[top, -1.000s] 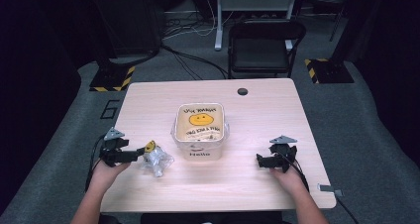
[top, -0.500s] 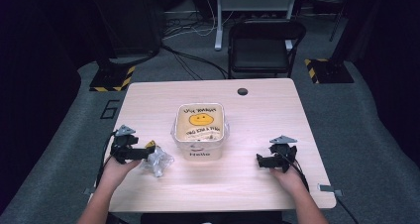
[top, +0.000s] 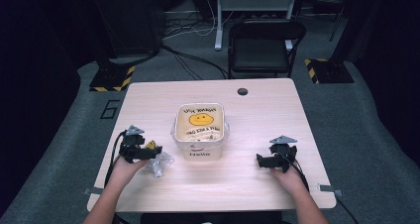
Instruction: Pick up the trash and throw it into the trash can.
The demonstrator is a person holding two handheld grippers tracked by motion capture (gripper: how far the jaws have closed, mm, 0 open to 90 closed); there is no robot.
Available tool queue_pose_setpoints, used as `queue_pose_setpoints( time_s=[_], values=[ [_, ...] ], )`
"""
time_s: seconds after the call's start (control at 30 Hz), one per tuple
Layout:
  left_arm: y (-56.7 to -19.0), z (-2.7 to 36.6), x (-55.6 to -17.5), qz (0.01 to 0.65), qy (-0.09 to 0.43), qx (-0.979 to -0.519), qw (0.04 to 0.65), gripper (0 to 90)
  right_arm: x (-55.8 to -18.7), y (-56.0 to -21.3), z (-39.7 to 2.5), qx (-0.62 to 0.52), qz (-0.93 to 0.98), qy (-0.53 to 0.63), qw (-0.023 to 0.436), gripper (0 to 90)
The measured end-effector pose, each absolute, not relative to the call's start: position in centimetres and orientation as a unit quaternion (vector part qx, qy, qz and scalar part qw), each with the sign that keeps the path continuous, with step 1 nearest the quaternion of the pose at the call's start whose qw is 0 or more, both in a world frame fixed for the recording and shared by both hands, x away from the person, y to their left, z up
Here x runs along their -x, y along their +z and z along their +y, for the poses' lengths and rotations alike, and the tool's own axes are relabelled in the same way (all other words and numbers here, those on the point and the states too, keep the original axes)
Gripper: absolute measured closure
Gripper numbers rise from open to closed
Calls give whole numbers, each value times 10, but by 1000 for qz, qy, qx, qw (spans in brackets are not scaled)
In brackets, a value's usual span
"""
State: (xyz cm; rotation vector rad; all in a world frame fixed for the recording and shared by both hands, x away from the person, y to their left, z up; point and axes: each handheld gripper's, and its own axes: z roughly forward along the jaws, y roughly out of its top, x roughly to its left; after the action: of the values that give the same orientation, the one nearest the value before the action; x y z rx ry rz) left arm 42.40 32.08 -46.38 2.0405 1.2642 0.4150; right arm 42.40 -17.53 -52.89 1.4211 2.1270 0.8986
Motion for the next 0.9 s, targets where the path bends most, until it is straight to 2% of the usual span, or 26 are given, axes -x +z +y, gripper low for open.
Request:
queue_pose_setpoints(
  time_s=[0.53, 0.9],
  values=[
    [-476, 337, -409, 487, 146, -789, 344, 127, -424, -529, -175, -512, 767, 323, 214, 0],
    [-486, 324, -409, 469, 136, -808, 331, 191, -424, -529, -175, -510, 768, 324, 214, 0]
  ],
)
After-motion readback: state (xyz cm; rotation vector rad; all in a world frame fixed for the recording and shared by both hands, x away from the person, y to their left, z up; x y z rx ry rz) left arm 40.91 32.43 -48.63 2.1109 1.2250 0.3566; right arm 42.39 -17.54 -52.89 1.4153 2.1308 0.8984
